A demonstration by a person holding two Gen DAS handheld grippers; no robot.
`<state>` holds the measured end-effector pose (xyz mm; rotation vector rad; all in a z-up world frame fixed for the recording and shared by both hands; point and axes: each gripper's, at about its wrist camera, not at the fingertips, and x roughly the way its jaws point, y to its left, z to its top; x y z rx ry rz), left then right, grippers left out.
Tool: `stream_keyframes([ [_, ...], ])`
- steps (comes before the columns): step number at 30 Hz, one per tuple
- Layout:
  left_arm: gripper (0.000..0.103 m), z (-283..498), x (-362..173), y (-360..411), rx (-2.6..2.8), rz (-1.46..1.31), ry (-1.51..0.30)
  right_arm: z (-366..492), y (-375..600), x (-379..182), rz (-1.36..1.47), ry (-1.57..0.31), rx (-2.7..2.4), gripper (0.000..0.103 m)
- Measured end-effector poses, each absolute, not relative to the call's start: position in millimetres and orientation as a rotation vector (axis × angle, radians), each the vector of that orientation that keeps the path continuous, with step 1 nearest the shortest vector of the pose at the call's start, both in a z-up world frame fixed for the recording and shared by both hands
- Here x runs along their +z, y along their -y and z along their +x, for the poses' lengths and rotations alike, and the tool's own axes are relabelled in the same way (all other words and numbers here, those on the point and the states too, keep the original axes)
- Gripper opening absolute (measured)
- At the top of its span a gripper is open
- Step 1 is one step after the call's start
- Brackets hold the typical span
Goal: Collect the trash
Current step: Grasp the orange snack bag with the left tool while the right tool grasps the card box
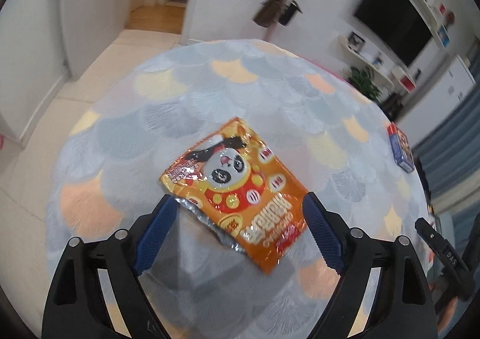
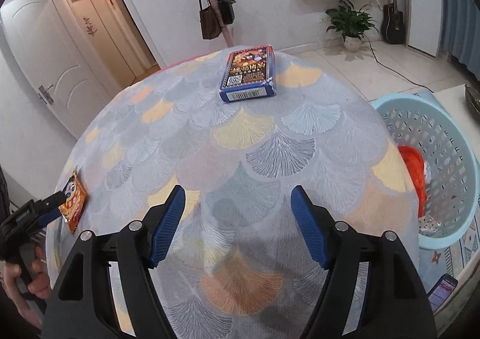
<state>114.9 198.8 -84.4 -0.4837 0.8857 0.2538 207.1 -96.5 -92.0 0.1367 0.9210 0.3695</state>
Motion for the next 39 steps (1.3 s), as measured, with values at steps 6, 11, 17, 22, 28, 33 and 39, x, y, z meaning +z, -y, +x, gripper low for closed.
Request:
stream_keyframes([
  [6,0.088,143.4,-87.2,-178.5,0.169,-0.353,-0.887,206.9,96.0,-91.9,0.132,-0.917,0.373,0.07],
  [11,0.089,158.8,-88.6,-155.2,0.135,-0.233,-0.894,210.4,94.4,-90.9,0.123,-0.926,0.377,0.071],
  [17,0.089,145.4,-89.3,-140.0,0.109,-0.168,-0.905,227.6,91.6,-73.7,0.128,-0.927,0.417,0.077],
  [22,0.089,129.9,-89.9,-133.9,0.097,-0.166,-0.908,264.8,80.9,-58.4,0.125,-0.903,0.431,0.09],
  [28,0.089,129.5,-93.6,-119.7,0.131,-0.101,-0.899,321.9,61.8,-70.9,0.091,-0.933,0.34,0.091],
  [33,0.089,127.3,-92.7,-114.8,0.104,-0.065,-0.903,344.3,49.1,-89.1,0.072,-0.95,0.288,0.091],
  [39,0.089,116.0,-89.7,-125.7,0.092,-0.117,-0.905,343.9,21.8,-93.7,-0.107,-0.91,0.188,0.058],
])
